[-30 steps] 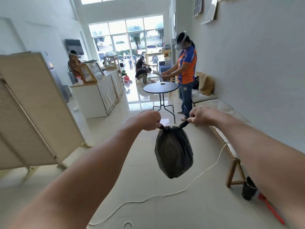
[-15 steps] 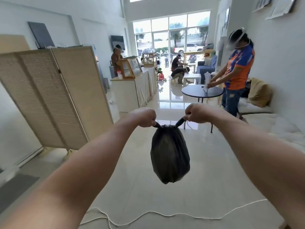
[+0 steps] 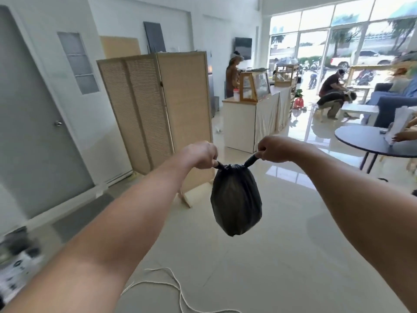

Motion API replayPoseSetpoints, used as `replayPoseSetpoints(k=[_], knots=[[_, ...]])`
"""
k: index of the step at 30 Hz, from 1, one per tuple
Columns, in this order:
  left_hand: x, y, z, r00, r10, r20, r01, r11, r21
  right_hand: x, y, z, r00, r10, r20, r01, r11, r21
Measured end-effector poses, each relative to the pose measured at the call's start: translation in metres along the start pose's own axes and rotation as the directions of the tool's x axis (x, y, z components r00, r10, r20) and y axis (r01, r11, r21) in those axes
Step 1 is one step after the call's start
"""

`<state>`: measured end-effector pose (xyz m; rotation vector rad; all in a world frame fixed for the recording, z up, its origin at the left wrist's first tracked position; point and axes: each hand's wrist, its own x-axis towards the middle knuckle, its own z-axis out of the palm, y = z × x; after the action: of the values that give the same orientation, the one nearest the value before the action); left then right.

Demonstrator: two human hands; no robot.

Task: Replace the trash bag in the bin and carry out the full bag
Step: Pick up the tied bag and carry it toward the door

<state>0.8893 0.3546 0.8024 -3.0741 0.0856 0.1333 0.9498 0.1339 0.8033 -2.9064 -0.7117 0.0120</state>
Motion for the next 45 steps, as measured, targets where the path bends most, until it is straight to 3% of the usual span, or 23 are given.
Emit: replayPoseSetpoints(k=[5,13,23,38,45], knots=[[0.024,-0.039,-0.01,0.982,-0.189,0.002,0.189,0.982,-0.009,0.079,-0.018,-0.001,0.978,-0.202,0.042,0.203,0.979,-0.013],[0.042,-0.087,-0.003,0.912,-0.409,0.039,0.41,0.912,-0.021,0.172,-0.053,0.011,0.885,-0.462,0.053,0.463,0.887,0.003],[0.071,-0.182,0.024,0.82,-0.565,0.087,0.57,0.82,-0.047,0.285,-0.117,0.052,0.8,-0.592,0.1,0.595,0.803,-0.01],[0.18,-0.344,0.026,0.785,-0.613,0.087,0.619,0.783,-0.067,0.461,-0.206,0.066,0.743,-0.664,0.083,0.666,0.746,0.014],[0.245,-0.397,0.028,0.728,-0.679,0.094,0.682,0.731,-0.003,0.575,-0.24,0.073,0.65,-0.757,0.058,0.758,0.652,0.018]])
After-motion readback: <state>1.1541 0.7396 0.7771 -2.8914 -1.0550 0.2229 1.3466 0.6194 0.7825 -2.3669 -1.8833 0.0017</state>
